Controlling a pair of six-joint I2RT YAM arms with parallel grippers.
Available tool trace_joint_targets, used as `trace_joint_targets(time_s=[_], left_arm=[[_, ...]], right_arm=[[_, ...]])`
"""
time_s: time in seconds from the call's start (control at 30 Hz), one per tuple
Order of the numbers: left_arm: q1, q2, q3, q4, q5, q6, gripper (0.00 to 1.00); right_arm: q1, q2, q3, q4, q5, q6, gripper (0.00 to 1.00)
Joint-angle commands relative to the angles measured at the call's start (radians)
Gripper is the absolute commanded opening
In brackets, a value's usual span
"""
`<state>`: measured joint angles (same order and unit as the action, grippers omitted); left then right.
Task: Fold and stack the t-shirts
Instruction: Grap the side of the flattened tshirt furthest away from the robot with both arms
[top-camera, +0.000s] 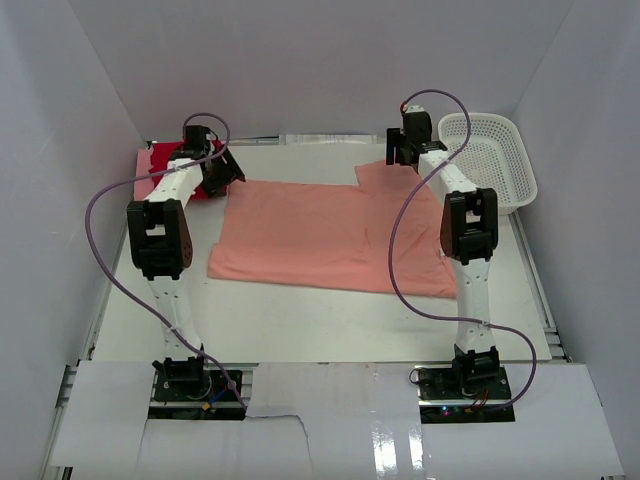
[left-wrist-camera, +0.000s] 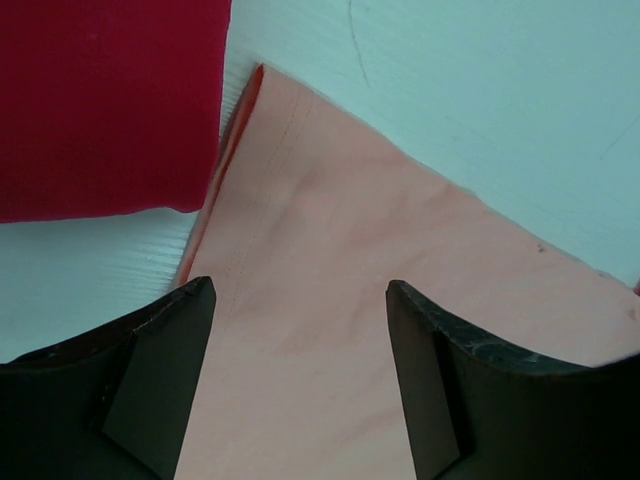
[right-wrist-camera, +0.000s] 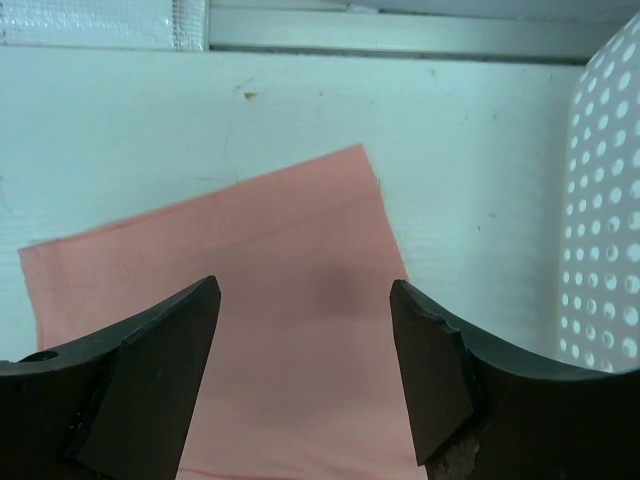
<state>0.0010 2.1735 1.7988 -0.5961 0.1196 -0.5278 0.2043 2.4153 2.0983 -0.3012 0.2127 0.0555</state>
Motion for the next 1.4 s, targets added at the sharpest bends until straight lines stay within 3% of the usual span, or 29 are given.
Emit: trace_joint_targets(time_s=[0.0, 0.17, 0.37, 0.7, 0.83, 0.93, 1.0, 1.17, 1.33, 1.37], left_arm=[[0.034, -0.014, 0.059, 0.053, 0.015, 0.018, 0.80], [0.042, 0.006, 0.079, 0.064, 0.028, 0.023, 0.80], [0.051, 0.026, 0.097, 0.076, 0.041, 0.025, 0.80], [0.053, 0.020, 0.088, 0.088, 0.040, 0.037, 0.80], [0.053, 0.017, 0.086, 0.090, 0.038, 0.040, 0.80], [0.053, 0.017, 0.083, 0.090, 0.035, 0.040, 0.80], [0.053, 0.016, 0.082, 0.088, 0.037, 0.040, 0.80], [0.053, 0.016, 0.080, 0.091, 0.035, 0.040, 0.80], [0.053, 0.017, 0.080, 0.090, 0.035, 0.041, 0.80], [0.051, 0.019, 0.080, 0.091, 0.035, 0.041, 0.80]], right_arm=[[-0.009, 0.030, 0.025, 0.134, -0.006, -0.026, 0.75], [-0.017, 0.045, -0.018, 0.252, 0.001, -0.032, 0.73], [-0.023, 0.090, 0.003, 0.333, 0.046, -0.023, 0.79], [-0.046, 0.154, 0.020, 0.425, 0.060, 0.020, 0.72], [-0.054, 0.168, 0.029, 0.424, 0.048, 0.036, 0.63], [-0.055, 0.176, 0.035, 0.415, 0.040, 0.038, 0.61], [-0.055, 0.179, 0.034, 0.412, 0.028, 0.038, 0.52], [-0.057, 0.189, 0.034, 0.407, 0.017, 0.046, 0.54], [-0.057, 0.197, 0.052, 0.399, 0.007, 0.047, 0.50], [-0.059, 0.197, 0.055, 0.399, -0.001, 0.049, 0.44]])
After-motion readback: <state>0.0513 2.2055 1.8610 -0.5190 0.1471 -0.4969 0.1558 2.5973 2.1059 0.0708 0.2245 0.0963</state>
